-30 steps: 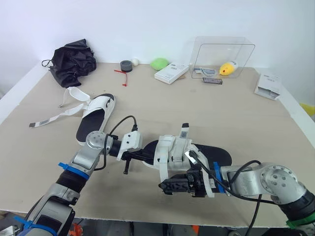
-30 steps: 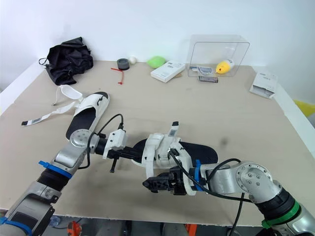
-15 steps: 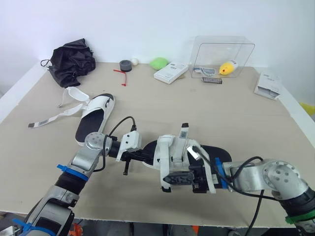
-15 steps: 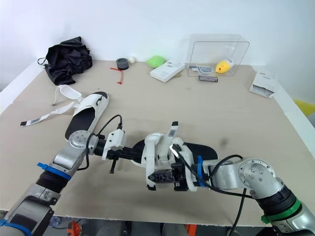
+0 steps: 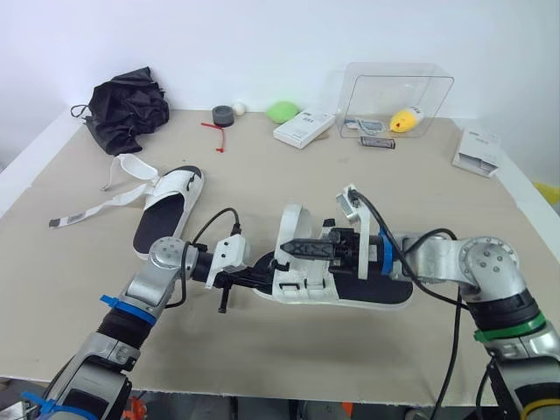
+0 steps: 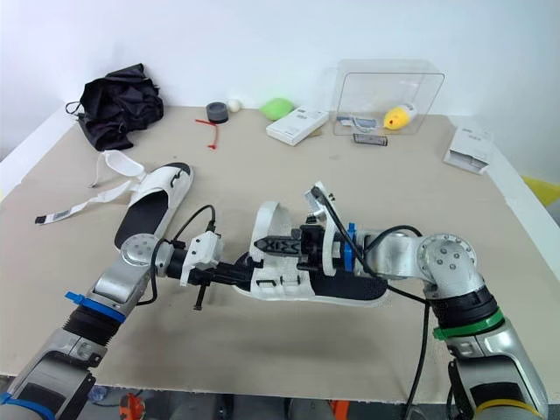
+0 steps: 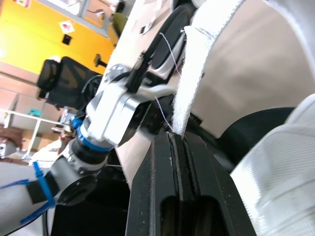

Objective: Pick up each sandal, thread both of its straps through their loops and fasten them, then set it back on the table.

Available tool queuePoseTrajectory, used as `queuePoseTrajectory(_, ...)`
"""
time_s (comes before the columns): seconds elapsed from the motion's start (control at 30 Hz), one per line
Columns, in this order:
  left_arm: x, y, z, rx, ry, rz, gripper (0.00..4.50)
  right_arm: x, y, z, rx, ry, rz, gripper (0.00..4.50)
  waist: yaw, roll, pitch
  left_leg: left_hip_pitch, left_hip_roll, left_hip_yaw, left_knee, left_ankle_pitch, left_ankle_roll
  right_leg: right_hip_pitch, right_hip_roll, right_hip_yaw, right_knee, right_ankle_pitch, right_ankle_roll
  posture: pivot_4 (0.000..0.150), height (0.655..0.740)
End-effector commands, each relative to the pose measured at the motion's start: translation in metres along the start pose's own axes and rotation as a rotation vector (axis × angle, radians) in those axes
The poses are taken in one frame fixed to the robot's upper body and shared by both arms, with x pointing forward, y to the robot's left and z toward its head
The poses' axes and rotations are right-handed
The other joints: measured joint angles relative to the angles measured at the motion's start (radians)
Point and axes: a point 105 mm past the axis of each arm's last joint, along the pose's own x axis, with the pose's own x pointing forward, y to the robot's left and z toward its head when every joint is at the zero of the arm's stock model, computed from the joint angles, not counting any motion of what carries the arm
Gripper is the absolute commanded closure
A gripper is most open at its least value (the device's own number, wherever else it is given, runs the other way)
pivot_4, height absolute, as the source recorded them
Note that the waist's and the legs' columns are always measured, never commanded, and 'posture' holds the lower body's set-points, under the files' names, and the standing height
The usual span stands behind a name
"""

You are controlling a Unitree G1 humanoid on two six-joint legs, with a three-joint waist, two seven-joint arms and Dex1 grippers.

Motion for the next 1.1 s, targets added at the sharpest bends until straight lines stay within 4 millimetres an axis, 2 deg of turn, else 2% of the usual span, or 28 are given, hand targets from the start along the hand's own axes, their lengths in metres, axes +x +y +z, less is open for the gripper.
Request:
queuePoseTrajectory(0.03, 0.007, -0.020, -0.027, -0.089, 0.074, -0.078, 4.50, -0.007, 0.004, 0.008, -0.012, -0.011, 0.008, 4.45, 0.000, 0.000, 0.000, 0.000, 0.000, 0.000, 0.000, 0.000, 0.000, 0.000, 0.000, 0.000, 0.000, 0.000, 0.000, 0.150, 0.7400)
queuePoseTrajectory(0.33, 0.007, -0.021, -0.028, -0.097, 0.072, -0.073, 4.50, -0.007, -0.017, -0.016, 0.052, 0.063, -0.069, 4.45, 0.000, 0.000, 0.000, -0.001, 0.000, 0.000, 0.000, 0.000, 0.000, -0.001, 0.000, 0.000, 0.000, 0.000, 0.000, 0.150, 0.7400)
queuePoseTrajectory(0.5, 0.007, -0.022, -0.028, -0.099, 0.072, -0.074, 4.50, -0.010, -0.031, -0.020, 0.082, 0.065, -0.109, 4.45, 0.000, 0.000, 0.000, 0.000, 0.000, 0.000, 0.000, 0.000, 0.000, -0.001, 0.000, 0.000, 0.000, 0.000, 0.000, 0.150, 0.7400)
queuePoseTrajectory(0.73, 0.007, -0.022, -0.028, -0.102, 0.074, -0.073, 4.50, -0.010, -0.027, -0.020, 0.103, 0.075, -0.086, 4.45, 0.000, 0.000, 0.000, -0.001, 0.000, 0.000, 0.000, 0.000, 0.000, -0.001, 0.000, -0.001, 0.000, 0.000, 0.000, 0.150, 0.7400)
queuePoseTrajectory(0.87, 0.007, -0.022, -0.028, -0.109, 0.072, -0.069, 4.50, -0.005, -0.032, -0.041, 0.110, 0.175, -0.122, 4.45, 0.000, 0.000, 0.000, -0.001, 0.000, 0.001, 0.000, 0.000, 0.000, -0.001, 0.000, -0.001, 0.000, 0.000, 0.000, 0.150, 0.7400)
queuePoseTrajectory(0.97, 0.008, -0.022, -0.028, -0.113, 0.071, -0.069, 4.50, 0.001, -0.039, -0.035, 0.146, 0.141, -0.144, 4.45, 0.000, 0.000, -0.001, 0.000, 0.000, 0.000, 0.000, 0.000, 0.001, -0.001, 0.000, -0.001, 0.000, 0.000, 0.000, 0.150, 0.7400)
queuePoseTrajectory(1.1, 0.008, -0.024, -0.029, -0.118, 0.071, -0.070, 4.50, 0.005, -0.032, -0.018, 0.144, 0.090, -0.100, 4.45, 0.000, 0.000, 0.000, 0.000, 0.000, 0.001, 0.000, 0.000, 0.001, -0.001, 0.000, -0.001, 0.000, 0.000, -0.001, 0.150, 0.7400)
